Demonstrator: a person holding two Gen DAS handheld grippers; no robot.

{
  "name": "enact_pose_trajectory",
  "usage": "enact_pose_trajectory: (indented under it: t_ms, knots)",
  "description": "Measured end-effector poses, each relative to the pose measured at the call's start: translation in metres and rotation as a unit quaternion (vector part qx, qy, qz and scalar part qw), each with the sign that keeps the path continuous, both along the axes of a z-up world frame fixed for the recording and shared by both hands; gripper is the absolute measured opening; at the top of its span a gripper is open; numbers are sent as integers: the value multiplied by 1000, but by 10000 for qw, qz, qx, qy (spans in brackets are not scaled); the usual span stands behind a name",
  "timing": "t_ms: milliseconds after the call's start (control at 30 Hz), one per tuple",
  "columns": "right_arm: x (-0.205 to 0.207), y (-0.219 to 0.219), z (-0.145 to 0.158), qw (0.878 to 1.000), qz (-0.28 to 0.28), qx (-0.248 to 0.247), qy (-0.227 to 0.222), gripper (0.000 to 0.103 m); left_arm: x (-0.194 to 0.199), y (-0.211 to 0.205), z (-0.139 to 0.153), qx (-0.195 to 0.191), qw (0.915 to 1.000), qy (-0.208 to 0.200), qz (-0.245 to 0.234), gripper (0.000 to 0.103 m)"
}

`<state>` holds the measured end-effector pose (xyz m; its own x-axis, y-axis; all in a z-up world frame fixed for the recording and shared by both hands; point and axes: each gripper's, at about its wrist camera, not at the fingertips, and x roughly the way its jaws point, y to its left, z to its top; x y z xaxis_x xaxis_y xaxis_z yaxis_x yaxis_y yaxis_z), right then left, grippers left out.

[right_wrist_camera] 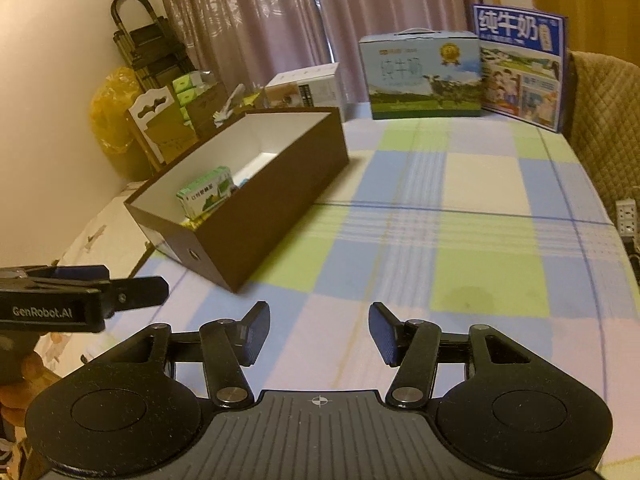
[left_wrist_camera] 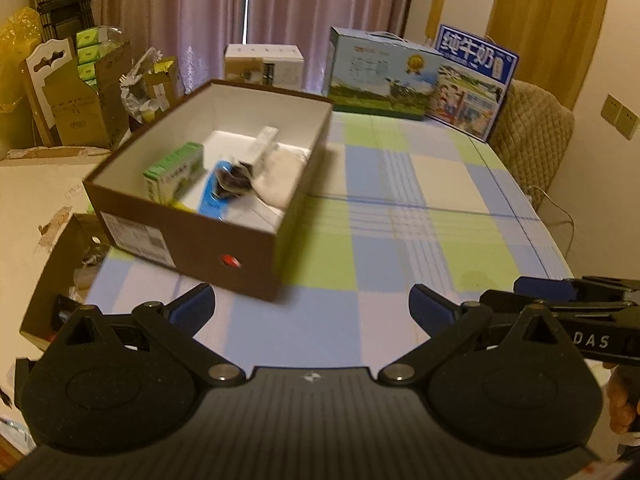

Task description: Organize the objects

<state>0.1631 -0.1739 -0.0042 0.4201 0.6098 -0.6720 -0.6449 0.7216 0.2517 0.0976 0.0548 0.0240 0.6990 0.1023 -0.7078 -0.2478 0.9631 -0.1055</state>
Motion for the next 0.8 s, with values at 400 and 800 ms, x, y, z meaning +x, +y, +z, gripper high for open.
enact_pose_trajectory:
  t_ms: [400, 800]
  knots:
    - [-19, -52, -4, 9999, -64, -70, 55, 52, -19, -61, -20, -67, 9996, 249, -73, 102]
    - [-20, -67, -3, 9999, -102, -39, 55, 52, -26, -82, -21, -47, 9995, 264, -169, 102]
